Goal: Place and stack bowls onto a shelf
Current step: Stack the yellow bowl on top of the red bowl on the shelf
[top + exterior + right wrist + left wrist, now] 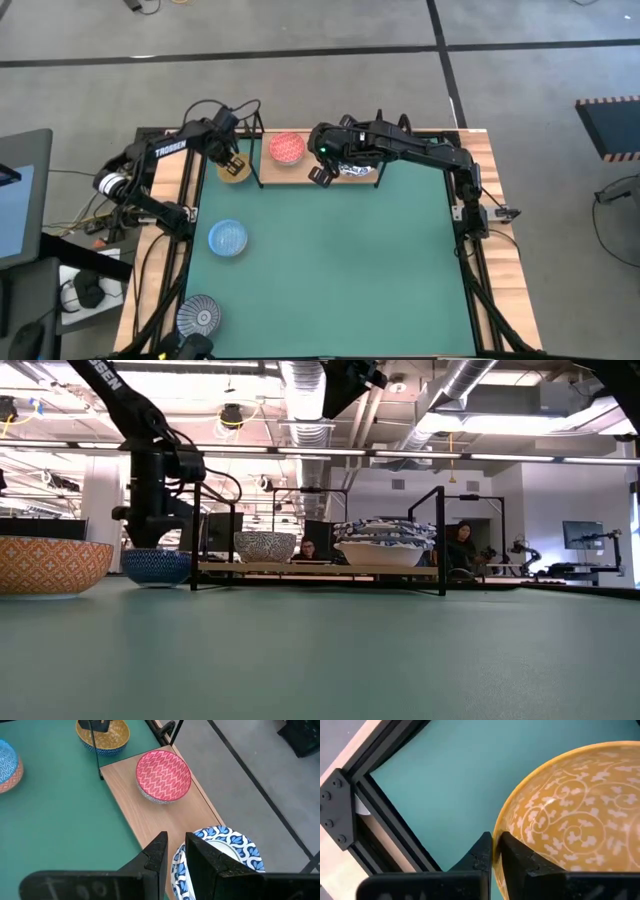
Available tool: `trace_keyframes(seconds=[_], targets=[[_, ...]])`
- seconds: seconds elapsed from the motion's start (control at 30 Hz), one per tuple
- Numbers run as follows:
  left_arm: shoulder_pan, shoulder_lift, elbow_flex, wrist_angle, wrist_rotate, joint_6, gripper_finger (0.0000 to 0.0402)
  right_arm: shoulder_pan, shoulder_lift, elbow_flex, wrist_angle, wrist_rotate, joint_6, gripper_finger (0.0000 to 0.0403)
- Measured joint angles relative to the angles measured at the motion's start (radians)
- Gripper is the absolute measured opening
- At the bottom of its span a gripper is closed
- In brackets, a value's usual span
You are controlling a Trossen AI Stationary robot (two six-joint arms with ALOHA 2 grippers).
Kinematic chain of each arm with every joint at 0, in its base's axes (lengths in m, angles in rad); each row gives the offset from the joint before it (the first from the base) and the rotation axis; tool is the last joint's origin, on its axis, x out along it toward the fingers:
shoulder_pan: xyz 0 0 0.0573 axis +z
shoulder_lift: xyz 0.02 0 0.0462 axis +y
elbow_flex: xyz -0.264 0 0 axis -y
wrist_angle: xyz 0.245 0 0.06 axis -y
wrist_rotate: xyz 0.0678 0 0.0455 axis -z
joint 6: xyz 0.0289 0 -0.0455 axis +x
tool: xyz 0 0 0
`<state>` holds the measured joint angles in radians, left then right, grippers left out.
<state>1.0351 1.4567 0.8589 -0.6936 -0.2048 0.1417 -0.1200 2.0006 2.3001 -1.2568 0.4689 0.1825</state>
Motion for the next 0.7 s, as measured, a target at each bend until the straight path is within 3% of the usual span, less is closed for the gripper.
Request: trace_keyframes(seconds=[0.47, 0.7], targets=[[-0.019, 0.003, 0.277, -0.38, -0.074, -0.004, 0.0, -0.001, 0.0, 0.0, 0.011, 0.0, -0.009, 0.0093], [-0.046, 0.003, 0.506, -0.545, -0.216, 0.0, 0.0, -0.013, 0.0, 0.0, 0.061, -0.001, -0.008, 0.0093]])
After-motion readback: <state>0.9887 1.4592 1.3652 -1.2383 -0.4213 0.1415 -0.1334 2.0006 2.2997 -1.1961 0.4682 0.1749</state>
